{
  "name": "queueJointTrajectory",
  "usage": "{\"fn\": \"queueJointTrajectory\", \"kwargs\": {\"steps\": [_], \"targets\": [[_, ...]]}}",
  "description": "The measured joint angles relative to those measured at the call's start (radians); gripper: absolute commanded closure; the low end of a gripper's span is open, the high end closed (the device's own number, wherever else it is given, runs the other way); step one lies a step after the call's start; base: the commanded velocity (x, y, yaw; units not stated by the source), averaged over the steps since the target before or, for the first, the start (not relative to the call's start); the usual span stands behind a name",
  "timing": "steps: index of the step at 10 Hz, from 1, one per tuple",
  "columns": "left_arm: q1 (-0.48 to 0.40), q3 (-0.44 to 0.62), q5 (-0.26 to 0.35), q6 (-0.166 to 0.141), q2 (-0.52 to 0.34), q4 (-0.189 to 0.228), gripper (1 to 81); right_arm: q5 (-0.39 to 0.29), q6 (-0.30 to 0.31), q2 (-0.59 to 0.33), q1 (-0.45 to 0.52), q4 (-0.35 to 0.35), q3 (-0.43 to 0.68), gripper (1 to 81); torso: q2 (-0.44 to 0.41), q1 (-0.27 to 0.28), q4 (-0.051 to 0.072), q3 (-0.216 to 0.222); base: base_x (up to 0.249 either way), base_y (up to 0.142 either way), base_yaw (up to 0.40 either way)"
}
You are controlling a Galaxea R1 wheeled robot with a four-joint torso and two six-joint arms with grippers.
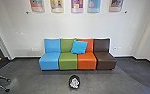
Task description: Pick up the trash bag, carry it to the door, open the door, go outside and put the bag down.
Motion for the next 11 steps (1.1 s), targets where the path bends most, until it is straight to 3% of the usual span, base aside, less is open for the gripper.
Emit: {"fn": "queueJointTrajectory", "kwargs": {"steps": [4,11], "targets": [[0.0,0.0,0.0,0.0,0.0,0.0,1.0,0.0,0.0,0.0,0.0,0.0,0.0,1.0,0.0,0.0,0.0,0.0,0.252,0.0,0.0],[0.0,0.0,0.0,0.0,0.001,0.0,1.0,0.0,0.0,0.001,0.003,0.0,-0.001,1.0,0.0,0.0,0.0,0.0,0.252,-0.09,0.0]]}}
